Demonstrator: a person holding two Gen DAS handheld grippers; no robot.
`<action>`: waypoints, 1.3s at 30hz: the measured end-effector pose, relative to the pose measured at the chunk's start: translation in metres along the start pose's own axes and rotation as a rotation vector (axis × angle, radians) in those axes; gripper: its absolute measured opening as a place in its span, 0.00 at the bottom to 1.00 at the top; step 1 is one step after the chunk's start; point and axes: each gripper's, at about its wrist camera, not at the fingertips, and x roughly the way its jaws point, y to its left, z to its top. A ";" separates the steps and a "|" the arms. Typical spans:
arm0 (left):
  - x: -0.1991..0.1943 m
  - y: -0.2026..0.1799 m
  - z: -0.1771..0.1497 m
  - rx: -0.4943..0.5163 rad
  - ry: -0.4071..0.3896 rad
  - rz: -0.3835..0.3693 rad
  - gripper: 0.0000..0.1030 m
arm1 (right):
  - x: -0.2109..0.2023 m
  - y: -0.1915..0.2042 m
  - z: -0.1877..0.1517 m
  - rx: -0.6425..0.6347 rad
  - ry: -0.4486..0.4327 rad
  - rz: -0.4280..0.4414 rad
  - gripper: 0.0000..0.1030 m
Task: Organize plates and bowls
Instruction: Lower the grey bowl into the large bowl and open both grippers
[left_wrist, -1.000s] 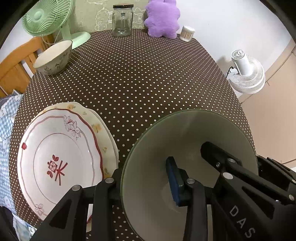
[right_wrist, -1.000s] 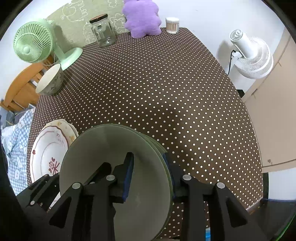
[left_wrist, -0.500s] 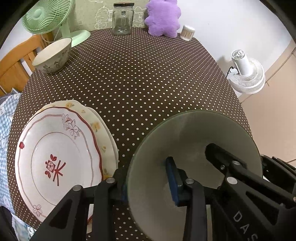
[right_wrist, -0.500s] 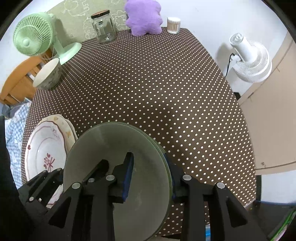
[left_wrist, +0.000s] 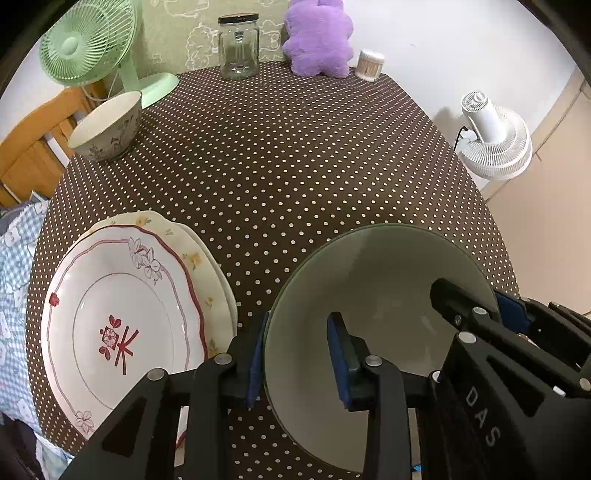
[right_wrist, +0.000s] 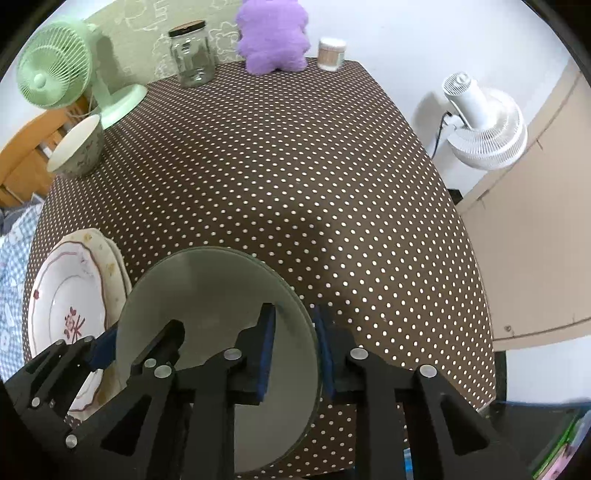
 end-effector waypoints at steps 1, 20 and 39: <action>0.001 -0.001 0.000 0.000 -0.001 0.004 0.33 | 0.000 -0.002 0.000 0.009 -0.001 0.008 0.24; -0.057 0.021 0.017 -0.135 -0.135 0.132 0.81 | -0.050 0.018 0.030 -0.183 -0.145 0.257 0.68; -0.094 0.126 0.065 -0.125 -0.222 0.183 0.81 | -0.086 0.128 0.075 -0.174 -0.239 0.263 0.76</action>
